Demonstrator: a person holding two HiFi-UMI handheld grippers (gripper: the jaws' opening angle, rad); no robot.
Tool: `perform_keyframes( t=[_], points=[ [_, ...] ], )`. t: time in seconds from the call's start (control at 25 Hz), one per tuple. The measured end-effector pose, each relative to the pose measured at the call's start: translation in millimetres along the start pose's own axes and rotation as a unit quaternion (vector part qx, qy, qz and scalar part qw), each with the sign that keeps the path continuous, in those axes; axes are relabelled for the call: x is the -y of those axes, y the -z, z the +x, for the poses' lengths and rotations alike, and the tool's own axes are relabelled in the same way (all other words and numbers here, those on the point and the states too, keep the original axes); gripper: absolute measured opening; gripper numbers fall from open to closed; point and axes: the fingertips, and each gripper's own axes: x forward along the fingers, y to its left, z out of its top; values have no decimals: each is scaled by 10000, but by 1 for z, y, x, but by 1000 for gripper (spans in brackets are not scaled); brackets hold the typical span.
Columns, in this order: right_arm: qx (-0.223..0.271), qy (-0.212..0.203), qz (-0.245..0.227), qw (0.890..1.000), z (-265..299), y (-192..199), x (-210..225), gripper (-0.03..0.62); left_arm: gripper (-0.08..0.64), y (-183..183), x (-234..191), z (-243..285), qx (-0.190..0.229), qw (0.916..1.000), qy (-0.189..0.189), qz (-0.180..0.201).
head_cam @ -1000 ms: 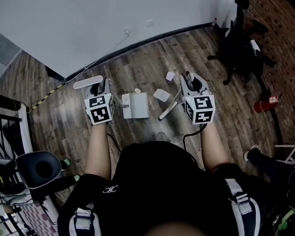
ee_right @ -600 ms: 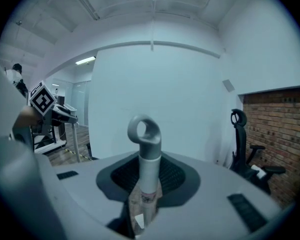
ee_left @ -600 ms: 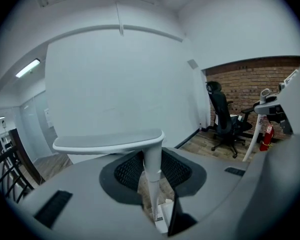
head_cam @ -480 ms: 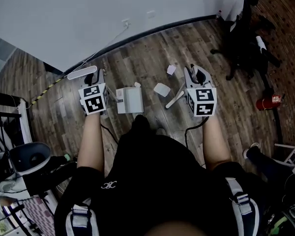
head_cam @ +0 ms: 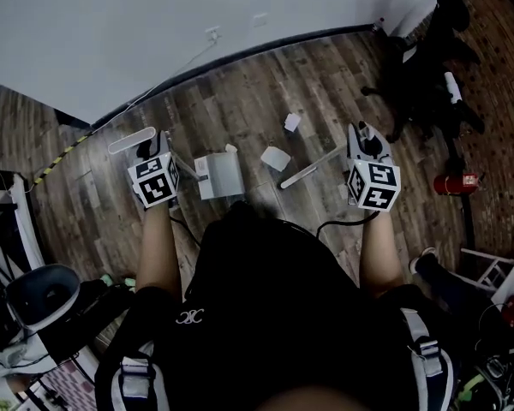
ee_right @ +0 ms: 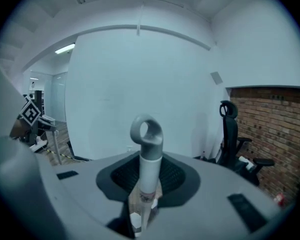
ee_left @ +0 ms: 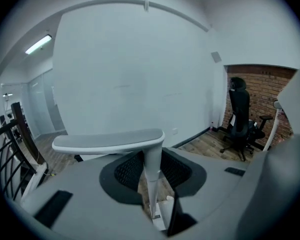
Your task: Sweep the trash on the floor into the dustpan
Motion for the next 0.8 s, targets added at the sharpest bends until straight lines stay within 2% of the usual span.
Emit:
perform_keyframes(
  t=[0.24,0.52,0.72,0.8],
  points=[
    [-261,521,232,9980,42,-9,5,94,107,26,-34,47,-313,9991,12,-293],
    [-240,943,337,9947,100,-47,17,94,107,43,-60,103,-600,9973,13,-428],
    [-206,1036,373,9937,147,-69,27,94,107,66,-69,130,-835,9950,-209,-513],
    [-195,1205,459,9915,164,-72,39,94,107,76,-70,137,-937,9936,-280,-563]
  ],
)
